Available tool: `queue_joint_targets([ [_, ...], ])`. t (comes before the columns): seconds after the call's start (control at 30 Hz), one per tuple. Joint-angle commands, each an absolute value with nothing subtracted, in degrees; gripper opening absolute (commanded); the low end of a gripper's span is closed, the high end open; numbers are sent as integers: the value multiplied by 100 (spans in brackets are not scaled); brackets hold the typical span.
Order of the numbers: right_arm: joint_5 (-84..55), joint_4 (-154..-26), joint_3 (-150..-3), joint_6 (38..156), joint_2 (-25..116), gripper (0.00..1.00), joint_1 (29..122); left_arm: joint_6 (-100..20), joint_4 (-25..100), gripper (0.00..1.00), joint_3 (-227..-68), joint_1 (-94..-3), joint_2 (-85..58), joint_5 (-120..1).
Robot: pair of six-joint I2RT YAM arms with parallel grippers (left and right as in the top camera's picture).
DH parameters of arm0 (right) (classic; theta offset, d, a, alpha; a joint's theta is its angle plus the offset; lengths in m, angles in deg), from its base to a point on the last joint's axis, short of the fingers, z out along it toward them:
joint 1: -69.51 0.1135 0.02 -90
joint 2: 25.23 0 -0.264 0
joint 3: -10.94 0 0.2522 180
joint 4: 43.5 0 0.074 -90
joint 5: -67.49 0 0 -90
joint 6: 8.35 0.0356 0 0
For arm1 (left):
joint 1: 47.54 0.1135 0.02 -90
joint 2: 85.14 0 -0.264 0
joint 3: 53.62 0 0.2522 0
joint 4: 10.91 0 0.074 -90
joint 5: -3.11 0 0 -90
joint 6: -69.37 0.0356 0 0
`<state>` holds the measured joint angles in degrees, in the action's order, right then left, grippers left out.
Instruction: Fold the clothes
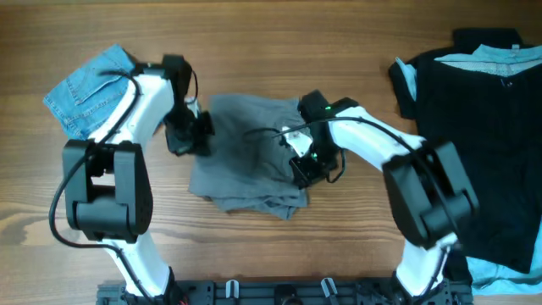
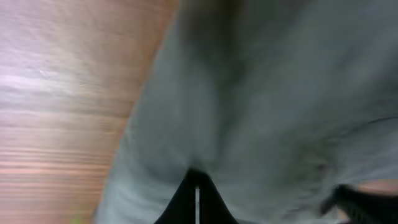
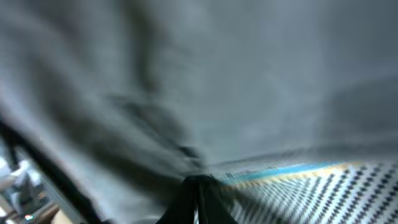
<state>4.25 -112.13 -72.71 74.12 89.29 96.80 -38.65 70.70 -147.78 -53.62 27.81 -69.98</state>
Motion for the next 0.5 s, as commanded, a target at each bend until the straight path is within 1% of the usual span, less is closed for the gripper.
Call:
queue_joint_targets([
  [0.0, -1124, -11465, -7256, 9259, 9370, 5, 9551, -3736, 6788, 4, -13945, -5380, 2816, -6524],
  [0.03, -1529, -11653, -7262, 9853, 9322, 4, 9409, -3736, 6684, 4, -13694, -5380, 2816, -6526],
  [0.13, -1616, -11720, -7341, 9781, 9016, 4, 9160, -3736, 6432, 4, -13412, -5380, 2816, -6554],
  [0.23, -1544, -11570, -7525, 9462, 8308, 4, 8974, -3739, 6187, 4, -13331, -5380, 2816, -6567],
  [0.33, -941, -10794, -7558, 8699, 7517, 4, 8952, -3760, 6056, 4, -13331, -5380, 2816, -6565],
  [0.37, -832, -10571, -7558, 8612, 7368, 4, 8957, -3760, 6023, 4, -13331, -5380, 2816, -6565],
  [0.47, -154, -9734, -7518, 8161, 7337, 4, 8959, -3760, 6004, 4, -13331, -5380, 2816, -6563],
])
